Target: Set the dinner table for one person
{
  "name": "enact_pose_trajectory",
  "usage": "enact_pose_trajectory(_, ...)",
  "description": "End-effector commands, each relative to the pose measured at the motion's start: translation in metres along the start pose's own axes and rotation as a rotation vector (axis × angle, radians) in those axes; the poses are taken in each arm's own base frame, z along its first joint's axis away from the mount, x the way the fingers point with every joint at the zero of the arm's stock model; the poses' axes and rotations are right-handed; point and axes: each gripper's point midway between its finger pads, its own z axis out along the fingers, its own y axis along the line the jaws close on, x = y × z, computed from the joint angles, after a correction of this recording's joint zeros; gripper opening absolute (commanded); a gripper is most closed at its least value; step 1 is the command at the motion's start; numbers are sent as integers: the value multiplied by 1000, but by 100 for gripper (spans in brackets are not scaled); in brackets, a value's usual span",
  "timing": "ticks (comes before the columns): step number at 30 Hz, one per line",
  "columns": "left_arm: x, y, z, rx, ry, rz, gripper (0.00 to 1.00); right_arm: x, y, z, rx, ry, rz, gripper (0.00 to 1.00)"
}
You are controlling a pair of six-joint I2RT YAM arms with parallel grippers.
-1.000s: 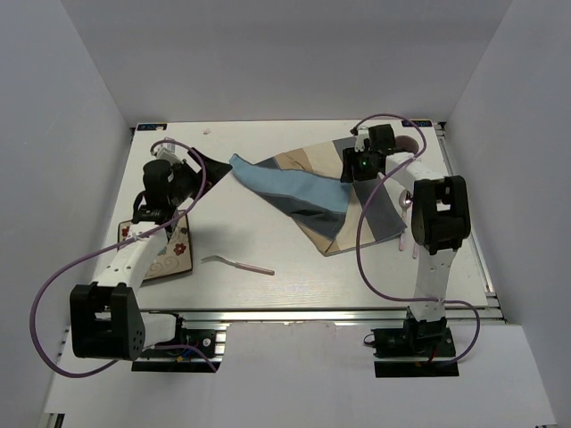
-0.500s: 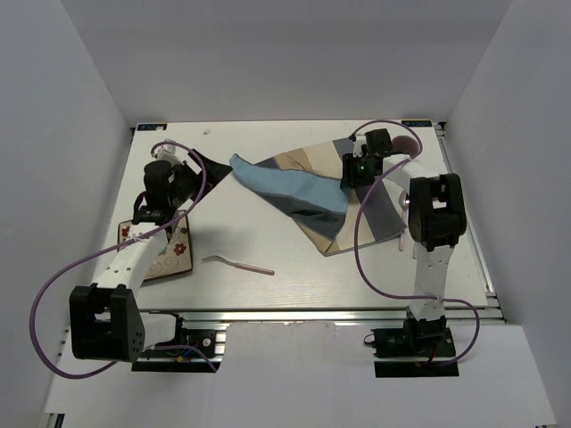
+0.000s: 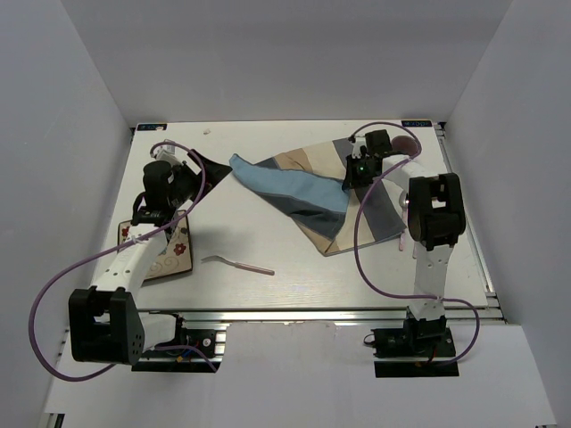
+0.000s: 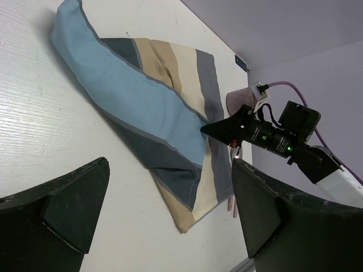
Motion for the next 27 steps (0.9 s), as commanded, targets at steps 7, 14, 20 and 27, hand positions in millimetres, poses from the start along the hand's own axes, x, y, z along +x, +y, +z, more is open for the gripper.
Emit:
enact_pose_trajectory(7, -12, -19, -9, 36, -39, 23, 98, -40, 52, -44, -200, -122, -25, 0)
enact_pose_trajectory(14, -15, -22, -14, 40, -53, 34, 98, -31, 168, -93, -497, -156, -245, 0)
enact_pose_trajectory(20, -17, -23, -20, 30, -75, 44, 98, 44, 286, -119, -768, -40, -578, 0)
enact_pose_trajectory(27, -21, -18, -37, -32, -107, 68, 98, 109, 349, -130, -941, 88, -825, 51)
